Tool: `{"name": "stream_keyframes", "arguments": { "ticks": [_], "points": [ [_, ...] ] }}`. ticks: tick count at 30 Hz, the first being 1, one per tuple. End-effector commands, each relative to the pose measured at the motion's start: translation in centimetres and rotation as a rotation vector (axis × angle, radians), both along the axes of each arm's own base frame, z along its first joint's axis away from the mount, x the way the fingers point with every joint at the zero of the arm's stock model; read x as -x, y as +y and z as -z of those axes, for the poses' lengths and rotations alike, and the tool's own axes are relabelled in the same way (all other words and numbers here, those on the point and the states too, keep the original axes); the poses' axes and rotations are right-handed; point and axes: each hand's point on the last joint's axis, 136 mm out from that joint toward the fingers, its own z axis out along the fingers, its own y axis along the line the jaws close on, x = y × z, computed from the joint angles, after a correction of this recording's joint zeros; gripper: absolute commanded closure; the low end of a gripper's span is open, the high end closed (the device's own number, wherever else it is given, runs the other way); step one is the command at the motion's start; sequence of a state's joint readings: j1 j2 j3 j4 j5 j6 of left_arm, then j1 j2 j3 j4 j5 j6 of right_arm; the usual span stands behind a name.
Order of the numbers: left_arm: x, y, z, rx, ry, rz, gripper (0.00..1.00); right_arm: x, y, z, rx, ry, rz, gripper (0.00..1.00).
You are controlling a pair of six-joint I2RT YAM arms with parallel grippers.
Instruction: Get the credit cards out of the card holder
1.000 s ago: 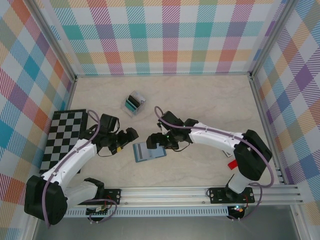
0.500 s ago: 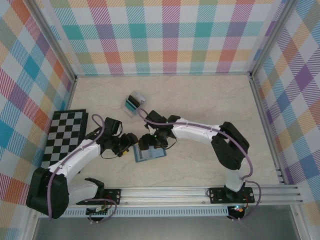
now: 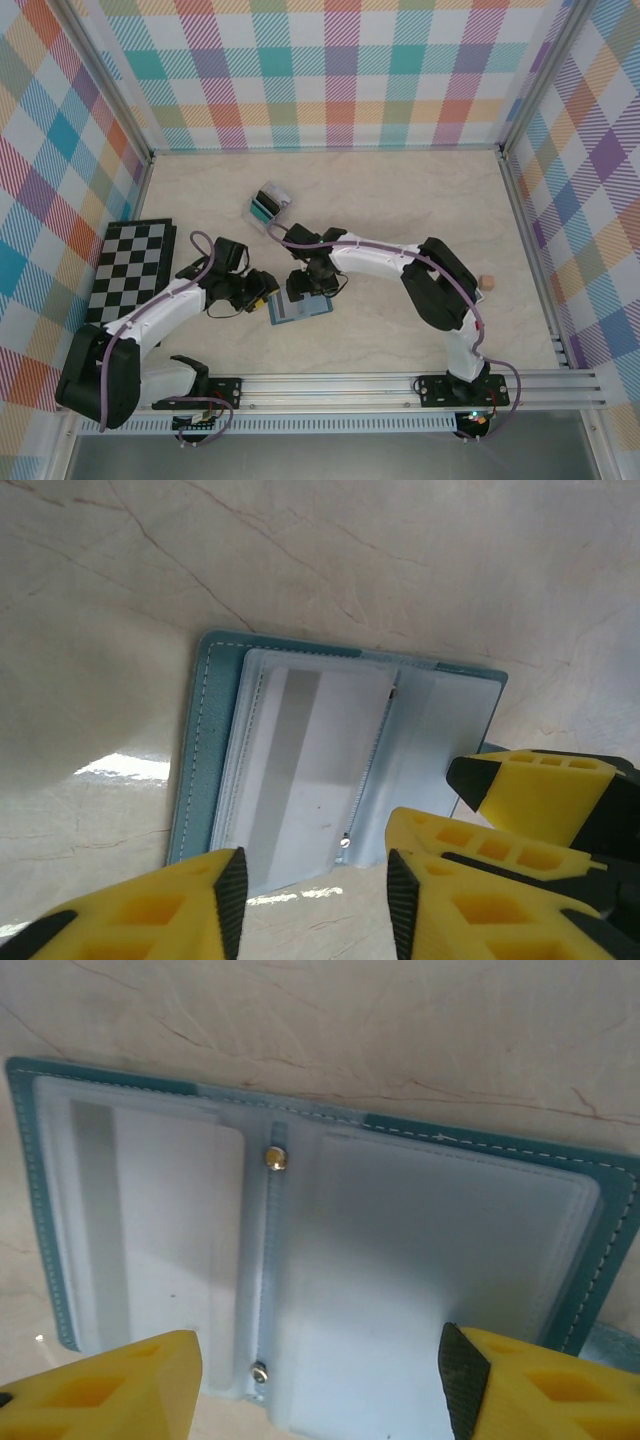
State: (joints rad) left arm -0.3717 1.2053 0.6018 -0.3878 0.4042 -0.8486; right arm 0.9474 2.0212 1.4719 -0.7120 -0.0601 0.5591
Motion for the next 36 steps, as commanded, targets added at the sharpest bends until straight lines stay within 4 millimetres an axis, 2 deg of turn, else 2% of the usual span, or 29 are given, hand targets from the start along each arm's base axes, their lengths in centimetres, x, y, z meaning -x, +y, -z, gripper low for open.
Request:
{"name": "stream_keyframes", "arguments": {
  "ticks": [1,8,27,36],
  "points": [
    [0.3,-0.4,0.5,0.013,0.005,0.016,0.62,0.3,-0.5,0.5,0.041,0.005,-0.016,0.37],
    [0.2,-1.0,1.4,0.026,0.027,0.026,0.73,0.5,-1.0,1.3,0.068,0.019,-0.012,0.45],
    [-0.3,-1.1,3.1,-0.011,0.079,0.031,0.67,1.1,-1.8,2.4,0.093,0.041,0.000,0.46],
    [-0.4,-1.8,2.7,0.025,0.083,0.038,0.69,1.2,-1.9,2.6,0.093,0.047,0.003,0.46]
  ]
}}
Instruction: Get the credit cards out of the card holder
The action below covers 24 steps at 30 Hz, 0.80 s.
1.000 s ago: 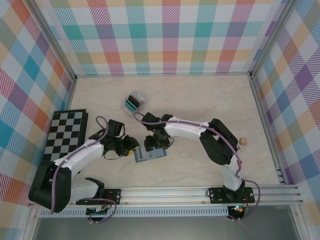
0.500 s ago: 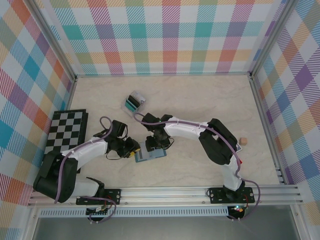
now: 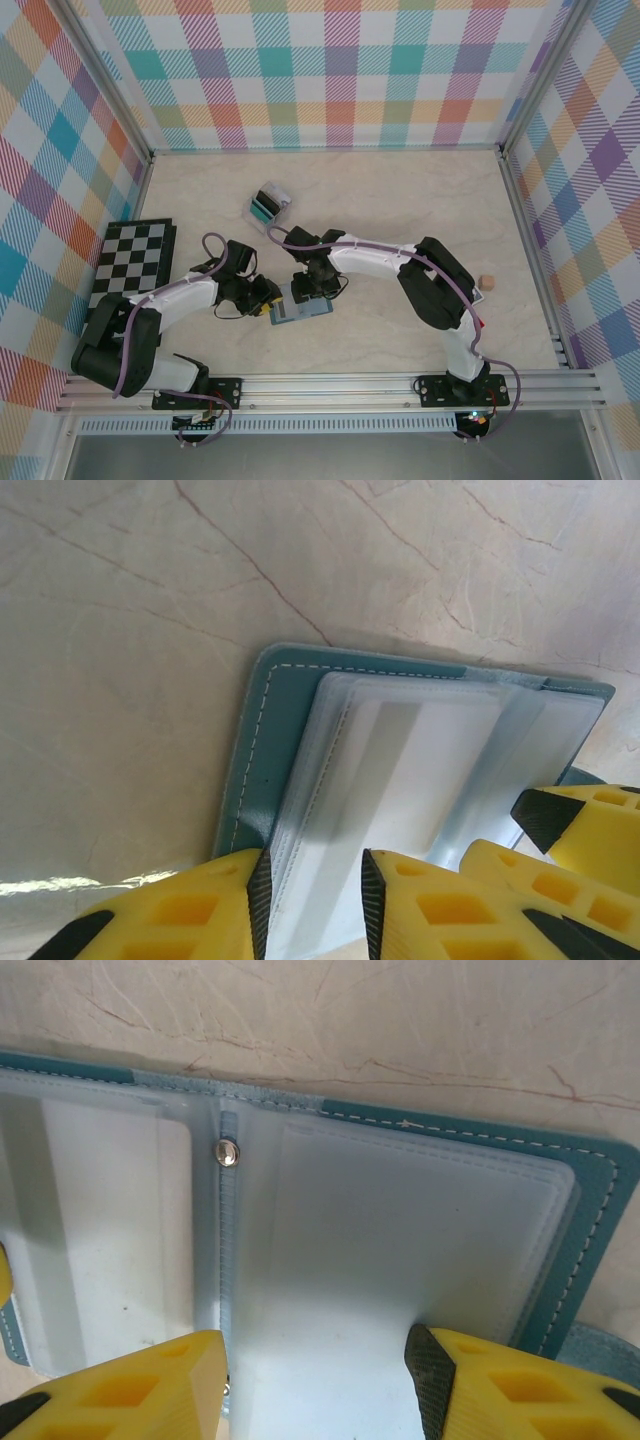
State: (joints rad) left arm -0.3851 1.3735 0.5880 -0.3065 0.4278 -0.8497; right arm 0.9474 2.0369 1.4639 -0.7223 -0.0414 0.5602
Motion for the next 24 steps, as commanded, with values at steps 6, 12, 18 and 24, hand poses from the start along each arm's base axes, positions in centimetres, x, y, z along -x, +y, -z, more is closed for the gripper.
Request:
{"name": "stream_keyframes", "arguments": {
  "ticks": [6,12,18,24],
  "points": [
    [-1.3,-1.6,-1.4,0.061,-0.048,0.020,0.70,1.2,-1.1,1.6,0.052,0.044,0.001,0.46],
    [-1.4,-1.8,-1.9,0.066,-0.063,0.040,0.73,1.2,-1.1,1.6,0.050,0.046,0.000,0.46],
    [-1.5,-1.8,-2.0,0.059,-0.071,0.047,0.74,1.3,-1.3,1.8,0.054,0.048,0.005,0.46],
    [-1.5,-2.0,-2.2,0.073,-0.075,0.054,0.76,1.4,-1.3,1.6,0.047,0.045,0.009,0.46]
  ]
}}
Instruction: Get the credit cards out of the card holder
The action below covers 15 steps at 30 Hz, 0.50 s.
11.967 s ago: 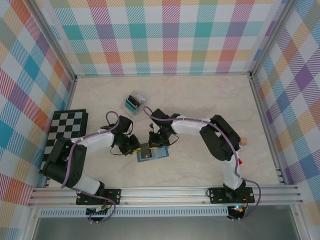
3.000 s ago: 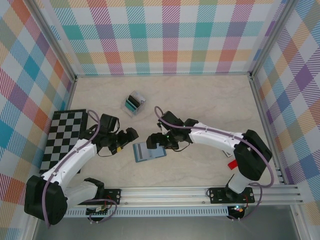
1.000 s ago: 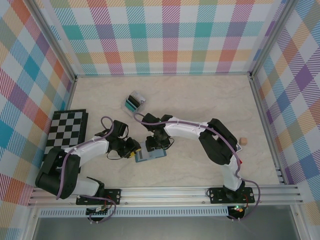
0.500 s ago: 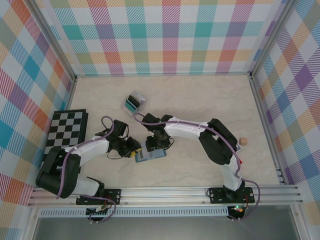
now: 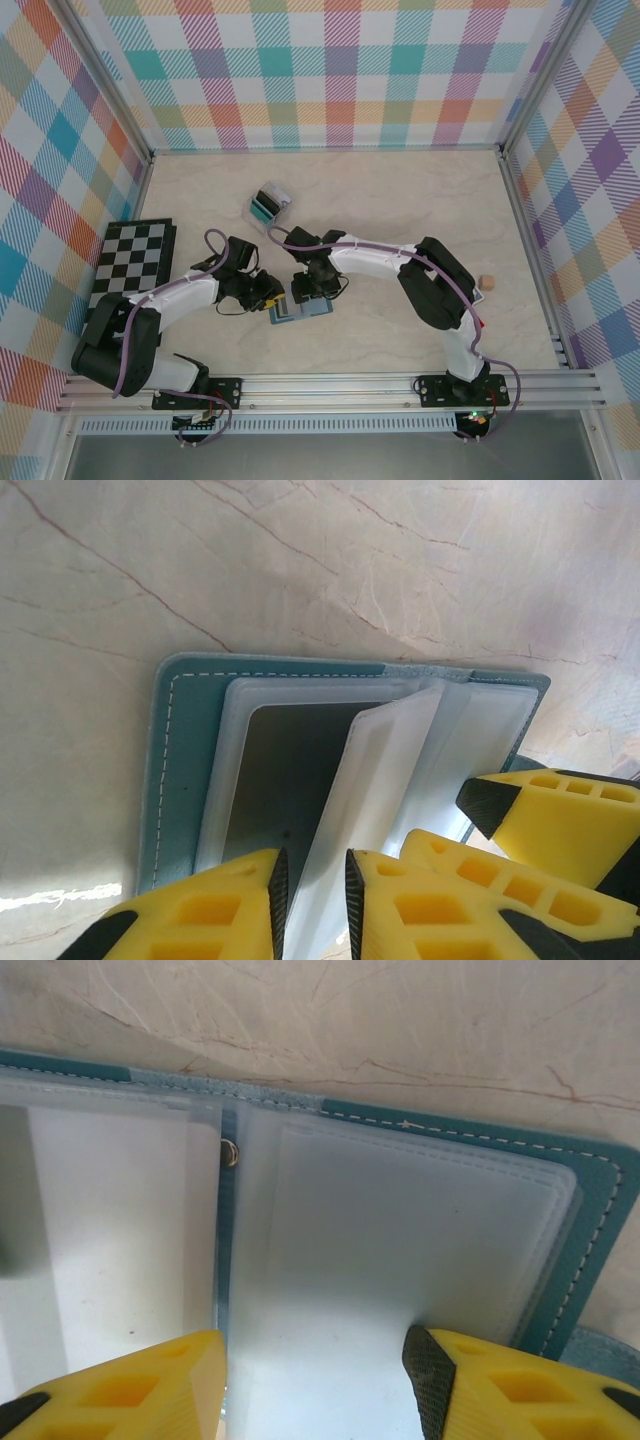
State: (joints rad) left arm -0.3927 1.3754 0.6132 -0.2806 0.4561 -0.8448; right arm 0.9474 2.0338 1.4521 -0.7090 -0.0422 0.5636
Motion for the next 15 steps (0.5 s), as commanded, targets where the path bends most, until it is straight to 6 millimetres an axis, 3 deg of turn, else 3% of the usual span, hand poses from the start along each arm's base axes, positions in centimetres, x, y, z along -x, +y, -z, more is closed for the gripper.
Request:
{"name": "stream_keyframes", "arguments": {
  "ticks": [1,4,9,15],
  "points": [
    [-0.6,-1.0,-1.0,0.033,-0.038,0.032,0.76,1.3,-1.3,1.3,0.047,0.045,0.008,0.47],
    [-0.6,-1.2,-1.1,0.050,-0.036,0.032,0.77,1.1,-0.9,0.3,0.012,0.029,0.017,0.48],
    [-0.5,-1.5,-1.1,0.074,-0.037,0.024,0.76,0.3,0.2,-3.0,-0.089,-0.039,0.021,0.49],
    [-1.1,-2.2,-1.8,0.114,-0.055,0.026,0.76,-0.4,-0.2,-5.9,-0.169,-0.139,0.057,0.50]
  ]
}}
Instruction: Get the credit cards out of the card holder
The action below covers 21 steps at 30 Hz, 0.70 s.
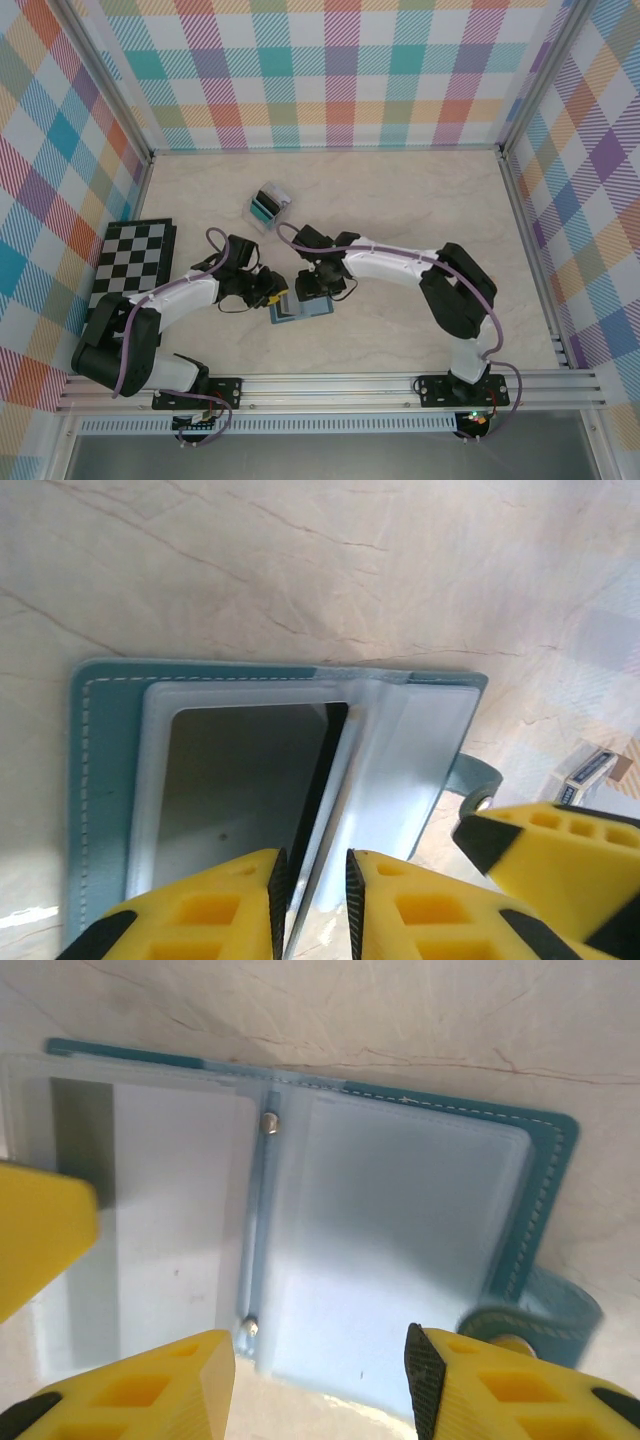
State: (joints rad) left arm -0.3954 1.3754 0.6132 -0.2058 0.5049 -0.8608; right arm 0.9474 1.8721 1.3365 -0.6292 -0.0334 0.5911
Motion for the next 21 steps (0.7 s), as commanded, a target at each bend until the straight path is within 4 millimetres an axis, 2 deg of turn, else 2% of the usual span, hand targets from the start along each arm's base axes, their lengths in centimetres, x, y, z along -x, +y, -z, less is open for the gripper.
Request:
{"name": "stream_keyframes", "arguments": {
  "ticks": [1,7,11,21],
  "points": [
    [-0.3,-1.0,-0.8,0.044,-0.016,0.016,0.76,-0.6,0.2,-2.8,-0.079,-0.079,0.036,0.50],
    [-0.1,-1.3,-0.5,0.038,-0.006,0.024,0.83,-0.9,-1.1,-5.2,-0.128,-0.161,0.086,0.50],
    [-0.3,-2.0,-1.0,0.053,-0.014,0.031,0.83,-1.0,-1.9,-6.1,-0.137,-0.191,0.105,0.50],
    [-0.8,-5.9,-3.1,0.126,-0.044,0.092,0.61,-1.1,-3.3,-6.4,-0.116,-0.212,0.145,0.49]
  ]
}}
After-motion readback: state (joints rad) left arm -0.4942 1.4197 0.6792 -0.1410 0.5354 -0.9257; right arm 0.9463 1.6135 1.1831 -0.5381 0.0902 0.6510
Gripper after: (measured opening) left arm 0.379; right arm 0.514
